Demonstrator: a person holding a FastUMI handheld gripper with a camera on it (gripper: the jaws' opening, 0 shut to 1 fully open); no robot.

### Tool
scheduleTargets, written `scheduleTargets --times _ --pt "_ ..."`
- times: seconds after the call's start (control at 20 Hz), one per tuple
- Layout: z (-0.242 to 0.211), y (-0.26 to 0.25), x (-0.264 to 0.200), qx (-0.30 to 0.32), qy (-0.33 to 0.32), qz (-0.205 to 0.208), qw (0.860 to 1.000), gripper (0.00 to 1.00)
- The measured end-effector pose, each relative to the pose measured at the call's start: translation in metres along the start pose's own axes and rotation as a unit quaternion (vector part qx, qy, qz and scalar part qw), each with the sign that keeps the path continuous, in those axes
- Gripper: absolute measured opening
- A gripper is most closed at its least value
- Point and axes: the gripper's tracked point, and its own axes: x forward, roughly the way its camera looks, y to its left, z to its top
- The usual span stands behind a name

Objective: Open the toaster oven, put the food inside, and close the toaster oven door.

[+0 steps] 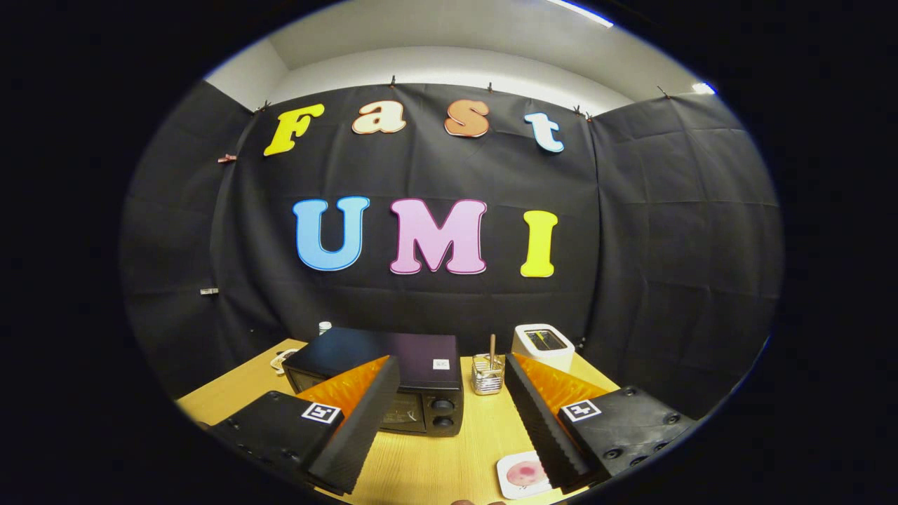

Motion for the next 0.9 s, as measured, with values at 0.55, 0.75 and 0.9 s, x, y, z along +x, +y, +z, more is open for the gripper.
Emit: scheduleTargets --times 0.55,0.75,0.9 --pt "-0.035 0.085 0.065 0.049 0.052 0.011 0.997 0.97" --pt "-0.065 0.122 0.092 0.041 0.075 0.01 0.996 0.98" --pt "-0.091 0.141 0.109 0.03 0.09 0.008 0.995 0.98"
